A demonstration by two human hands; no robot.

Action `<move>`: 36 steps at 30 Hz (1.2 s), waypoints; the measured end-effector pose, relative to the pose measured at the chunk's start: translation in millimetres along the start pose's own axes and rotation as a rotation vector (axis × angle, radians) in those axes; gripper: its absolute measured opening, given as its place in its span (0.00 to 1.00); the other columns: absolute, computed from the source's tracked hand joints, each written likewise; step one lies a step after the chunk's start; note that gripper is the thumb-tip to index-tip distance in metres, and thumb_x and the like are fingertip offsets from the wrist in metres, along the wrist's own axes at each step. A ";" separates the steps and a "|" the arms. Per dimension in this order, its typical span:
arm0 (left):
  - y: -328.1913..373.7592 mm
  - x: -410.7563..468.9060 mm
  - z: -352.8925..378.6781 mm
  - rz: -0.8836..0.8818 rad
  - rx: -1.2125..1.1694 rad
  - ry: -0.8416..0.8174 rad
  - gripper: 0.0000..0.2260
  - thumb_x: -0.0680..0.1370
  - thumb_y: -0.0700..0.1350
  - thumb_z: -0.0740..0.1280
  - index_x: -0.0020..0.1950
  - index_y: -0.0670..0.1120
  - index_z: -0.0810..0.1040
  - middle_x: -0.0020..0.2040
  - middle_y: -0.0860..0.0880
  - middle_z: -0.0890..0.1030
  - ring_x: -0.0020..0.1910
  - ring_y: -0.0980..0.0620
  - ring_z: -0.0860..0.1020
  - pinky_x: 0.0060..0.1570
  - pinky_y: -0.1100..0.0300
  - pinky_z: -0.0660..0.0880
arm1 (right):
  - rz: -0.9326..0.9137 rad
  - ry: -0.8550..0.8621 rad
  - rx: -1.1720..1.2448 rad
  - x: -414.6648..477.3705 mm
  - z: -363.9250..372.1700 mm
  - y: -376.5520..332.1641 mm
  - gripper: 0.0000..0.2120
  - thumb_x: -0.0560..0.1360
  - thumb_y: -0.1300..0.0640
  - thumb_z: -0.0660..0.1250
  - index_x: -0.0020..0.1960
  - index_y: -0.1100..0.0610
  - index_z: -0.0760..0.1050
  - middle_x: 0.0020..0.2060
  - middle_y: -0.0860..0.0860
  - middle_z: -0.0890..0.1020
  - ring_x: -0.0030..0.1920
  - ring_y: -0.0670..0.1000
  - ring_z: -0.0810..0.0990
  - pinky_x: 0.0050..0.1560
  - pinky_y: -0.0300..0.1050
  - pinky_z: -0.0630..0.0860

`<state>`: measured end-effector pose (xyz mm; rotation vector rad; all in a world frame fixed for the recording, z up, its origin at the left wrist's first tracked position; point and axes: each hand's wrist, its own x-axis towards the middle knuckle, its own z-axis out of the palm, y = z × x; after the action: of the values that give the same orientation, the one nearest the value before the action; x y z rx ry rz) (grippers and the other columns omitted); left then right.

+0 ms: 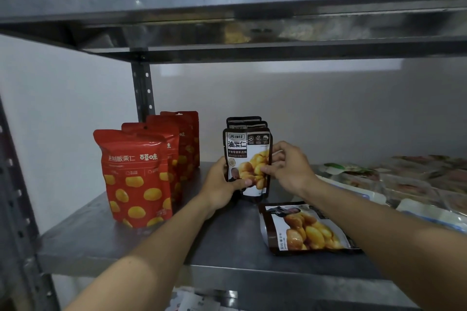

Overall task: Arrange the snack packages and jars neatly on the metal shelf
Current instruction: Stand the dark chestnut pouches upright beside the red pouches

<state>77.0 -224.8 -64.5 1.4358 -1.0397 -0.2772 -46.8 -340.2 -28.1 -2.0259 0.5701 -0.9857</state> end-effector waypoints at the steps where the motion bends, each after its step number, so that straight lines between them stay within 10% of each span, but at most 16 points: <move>1: -0.1 -0.1 -0.5 -0.001 0.006 0.001 0.24 0.69 0.34 0.75 0.63 0.44 0.74 0.55 0.50 0.82 0.53 0.55 0.80 0.50 0.65 0.78 | -0.001 -0.001 -0.004 -0.2 0.3 -0.4 0.18 0.69 0.68 0.74 0.42 0.49 0.70 0.40 0.53 0.80 0.43 0.55 0.81 0.50 0.51 0.81; 22: 5.3 -3.8 5.4 -0.048 0.028 0.019 0.24 0.70 0.37 0.75 0.64 0.47 0.73 0.56 0.51 0.81 0.56 0.54 0.79 0.55 0.59 0.77 | 0.001 -0.017 -0.031 -10.5 -8.4 -6.8 0.13 0.71 0.66 0.73 0.50 0.56 0.73 0.43 0.53 0.81 0.44 0.51 0.82 0.49 0.45 0.81; 32: 24.0 -25.9 -10.2 -0.015 0.194 0.424 0.22 0.66 0.45 0.79 0.54 0.45 0.73 0.40 0.49 0.74 0.39 0.54 0.72 0.42 0.62 0.72 | 0.028 0.050 -0.128 -23.8 -52.3 -19.1 0.25 0.68 0.57 0.77 0.62 0.56 0.71 0.51 0.53 0.79 0.52 0.52 0.79 0.55 0.47 0.78; 36: 46.4 -47.0 -0.7 -0.076 0.270 0.144 0.17 0.68 0.51 0.77 0.51 0.45 0.79 0.41 0.50 0.79 0.43 0.56 0.76 0.41 0.65 0.70 | 0.049 0.023 -0.251 -37.1 -73.1 -15.4 0.23 0.69 0.54 0.77 0.60 0.55 0.71 0.49 0.53 0.80 0.51 0.52 0.79 0.51 0.45 0.76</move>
<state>31.9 -181.9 -42.6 1.7147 -0.9308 -0.0877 -126.7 -340.1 -4.2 -2.2102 0.7846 -0.9479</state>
